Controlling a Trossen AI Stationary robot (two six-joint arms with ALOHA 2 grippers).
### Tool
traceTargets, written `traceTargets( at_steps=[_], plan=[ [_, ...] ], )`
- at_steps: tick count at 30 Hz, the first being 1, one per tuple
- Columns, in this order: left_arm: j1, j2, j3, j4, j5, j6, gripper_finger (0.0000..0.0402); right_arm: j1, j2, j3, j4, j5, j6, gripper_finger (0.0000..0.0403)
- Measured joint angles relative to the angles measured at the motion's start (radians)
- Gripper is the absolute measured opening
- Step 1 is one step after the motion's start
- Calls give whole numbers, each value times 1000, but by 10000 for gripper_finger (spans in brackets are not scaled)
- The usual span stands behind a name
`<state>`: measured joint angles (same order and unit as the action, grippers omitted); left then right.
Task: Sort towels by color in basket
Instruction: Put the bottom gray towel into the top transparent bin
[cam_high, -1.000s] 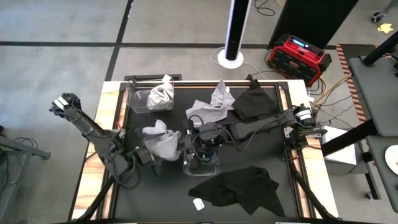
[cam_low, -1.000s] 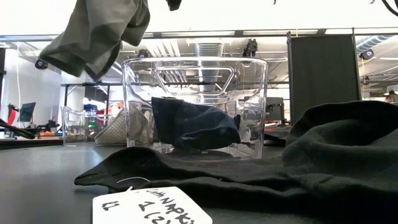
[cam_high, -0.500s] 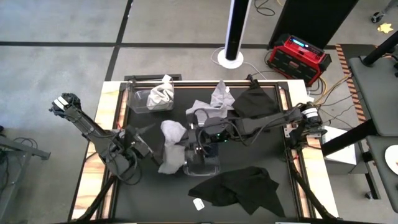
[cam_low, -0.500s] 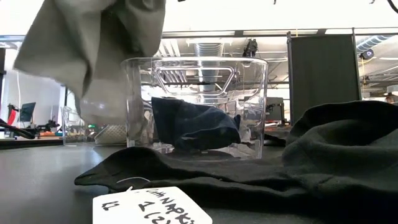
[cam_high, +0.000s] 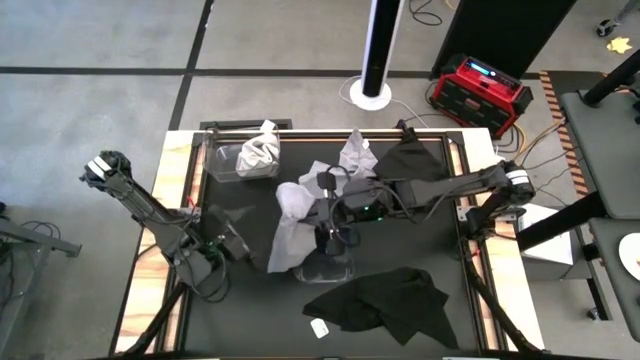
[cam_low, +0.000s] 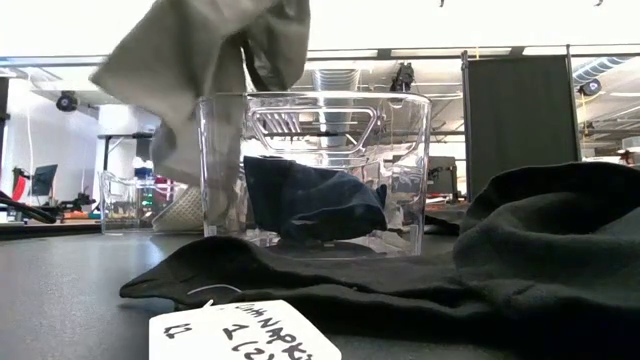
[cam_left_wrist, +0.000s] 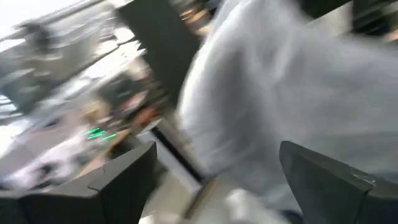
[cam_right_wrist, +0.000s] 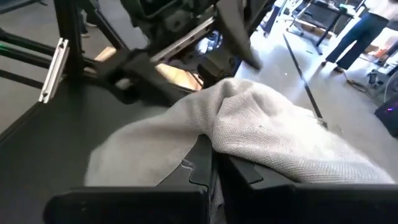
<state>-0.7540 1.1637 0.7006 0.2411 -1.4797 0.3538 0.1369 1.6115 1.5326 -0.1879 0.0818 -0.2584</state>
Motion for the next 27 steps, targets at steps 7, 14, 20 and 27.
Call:
traceTargets(
  at_steps=[7,14,20,27],
  plan=[
    [2,-2,62,10,345,-54,324,0,4,0,-19,-2,-13,9],
    [88,-1,103,2,380,-83,324,3,18,-1,-16,-3,-17,9],
    [156,0,65,-8,508,-145,324,3,18,-1,-15,-3,-17,9],
    [228,24,56,-32,574,-226,324,6,18,-1,9,-34,-28,9]
  ],
)
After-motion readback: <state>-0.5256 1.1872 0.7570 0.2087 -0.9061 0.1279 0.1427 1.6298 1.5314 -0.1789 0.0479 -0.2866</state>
